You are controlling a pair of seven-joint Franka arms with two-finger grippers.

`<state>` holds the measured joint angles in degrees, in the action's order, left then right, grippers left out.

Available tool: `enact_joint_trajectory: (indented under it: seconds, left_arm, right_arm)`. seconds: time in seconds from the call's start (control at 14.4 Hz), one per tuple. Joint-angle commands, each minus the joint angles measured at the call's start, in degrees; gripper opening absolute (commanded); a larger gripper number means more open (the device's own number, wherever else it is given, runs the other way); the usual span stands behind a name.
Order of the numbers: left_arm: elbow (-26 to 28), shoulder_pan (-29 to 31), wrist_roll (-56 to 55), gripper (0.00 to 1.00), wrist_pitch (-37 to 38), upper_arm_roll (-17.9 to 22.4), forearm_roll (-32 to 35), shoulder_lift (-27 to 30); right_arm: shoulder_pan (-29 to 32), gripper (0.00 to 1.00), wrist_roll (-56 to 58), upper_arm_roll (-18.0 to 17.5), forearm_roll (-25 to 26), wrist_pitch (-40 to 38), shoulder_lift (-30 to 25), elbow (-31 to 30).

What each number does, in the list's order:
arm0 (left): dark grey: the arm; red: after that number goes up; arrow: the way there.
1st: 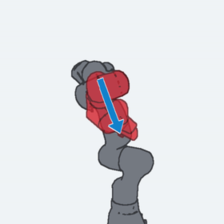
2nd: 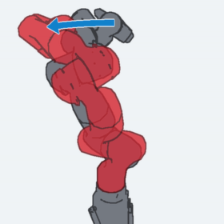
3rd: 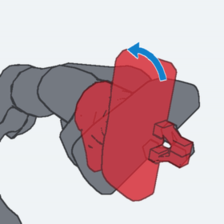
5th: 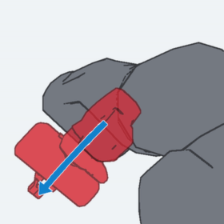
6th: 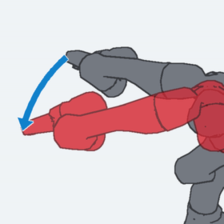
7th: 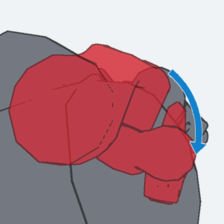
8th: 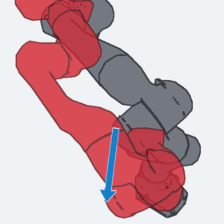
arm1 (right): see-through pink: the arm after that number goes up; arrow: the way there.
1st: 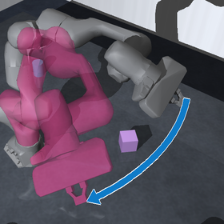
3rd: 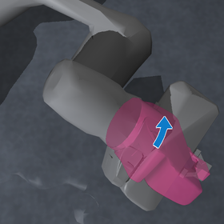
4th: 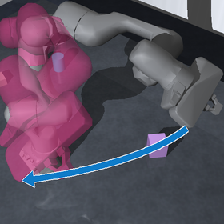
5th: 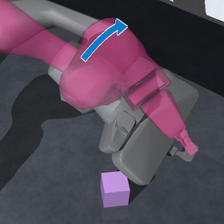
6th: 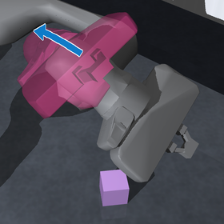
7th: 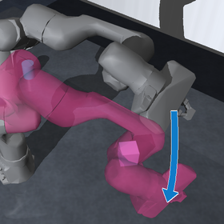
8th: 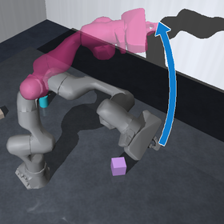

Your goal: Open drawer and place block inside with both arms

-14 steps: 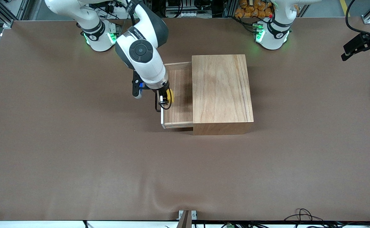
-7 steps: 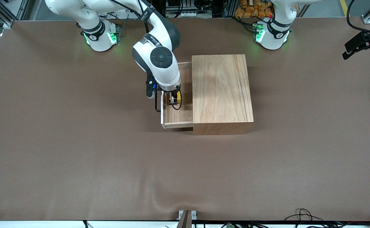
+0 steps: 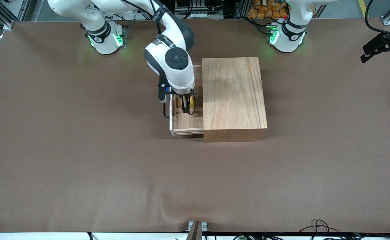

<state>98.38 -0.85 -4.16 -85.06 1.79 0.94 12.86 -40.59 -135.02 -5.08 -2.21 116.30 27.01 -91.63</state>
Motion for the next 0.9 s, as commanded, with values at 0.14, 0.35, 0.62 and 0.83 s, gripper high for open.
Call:
enact_joint_trajectory:
  seconds: [0.14, 0.35, 0.62, 0.83]
  left_arm:
    - [0.3, 0.6, 0.9, 1.00, 0.2, -0.6, 1.1, 0.8]
    - [0.2, 0.7, 1.0, 1.00, 0.3, -0.3, 1.1, 1.0]
    - [0.3, 1.3, 1.0, 1.00, 0.5, -0.4, 1.1, 1.3]
    - [0.2, 1.5, 1.0, 1.00, 0.6, -0.4, 1.1, 1.5]
  right_arm:
    - [3.6, 1.00, 5.5, 0.2, 0.4, -12.1, -1.6, 8.0]
    - [8.0, 1.00, 17.9, 0.0, -1.1, -17.9, -3.1, 7.7]
    - [11.4, 1.00, 33.6, 0.2, -2.6, -19.7, -5.6, 6.2]
    - [18.2, 1.00, 45.8, 0.1, -3.0, -20.4, -10.6, 0.8]
